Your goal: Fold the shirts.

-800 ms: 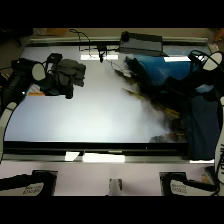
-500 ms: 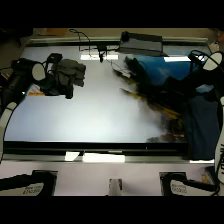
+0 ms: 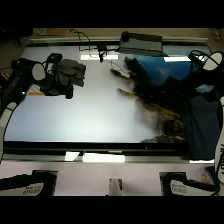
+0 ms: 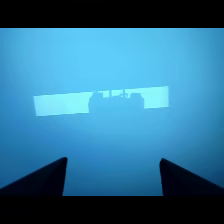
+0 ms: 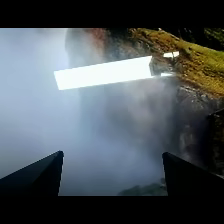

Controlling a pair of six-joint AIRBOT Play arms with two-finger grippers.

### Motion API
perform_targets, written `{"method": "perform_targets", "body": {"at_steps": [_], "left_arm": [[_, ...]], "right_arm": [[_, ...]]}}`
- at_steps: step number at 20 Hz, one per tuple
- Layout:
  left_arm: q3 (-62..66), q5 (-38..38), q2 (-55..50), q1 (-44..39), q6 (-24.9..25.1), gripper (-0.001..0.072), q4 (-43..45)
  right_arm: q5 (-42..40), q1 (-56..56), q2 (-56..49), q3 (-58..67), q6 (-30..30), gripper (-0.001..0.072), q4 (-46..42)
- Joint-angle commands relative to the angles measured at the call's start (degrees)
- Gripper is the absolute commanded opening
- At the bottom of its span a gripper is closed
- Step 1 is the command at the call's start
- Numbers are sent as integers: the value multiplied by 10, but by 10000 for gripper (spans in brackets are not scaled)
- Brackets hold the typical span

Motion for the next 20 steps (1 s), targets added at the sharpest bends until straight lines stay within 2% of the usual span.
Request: {"method": "perform_targets", "body": {"at_steps": [1,5,9,11,12,15,17,19,20], "left_arm": [[0,11,-1,0,-6,702,-7],[0,119,-6,0,-6,702,-9],[0,196,-9,0,-6,700,-16],[2,278,-28,6,-5,696,5],[14,292,-49,19,-12,634,14],[92,227,-147,92,-97,668,2],[128,179,-198,149,-185,677,-52],[127,179,-217,191,-197,720,-109],[127,179,-224,206,-197,719,-122]], "right_arm": [[0,0,0,1,0,662,0],[-11,0,0,1,0,662,0],[-41,0,0,1,0,663,0],[-47,0,0,1,-4,662,-4],[-59,0,0,1,-5,662,-14],[-73,0,-1,0,-4,662,-33],[-66,0,-1,0,-4,662,-30],[-59,0,-1,0,-4,662,-28],[-56,0,-1,0,-5,662,-29]]}}
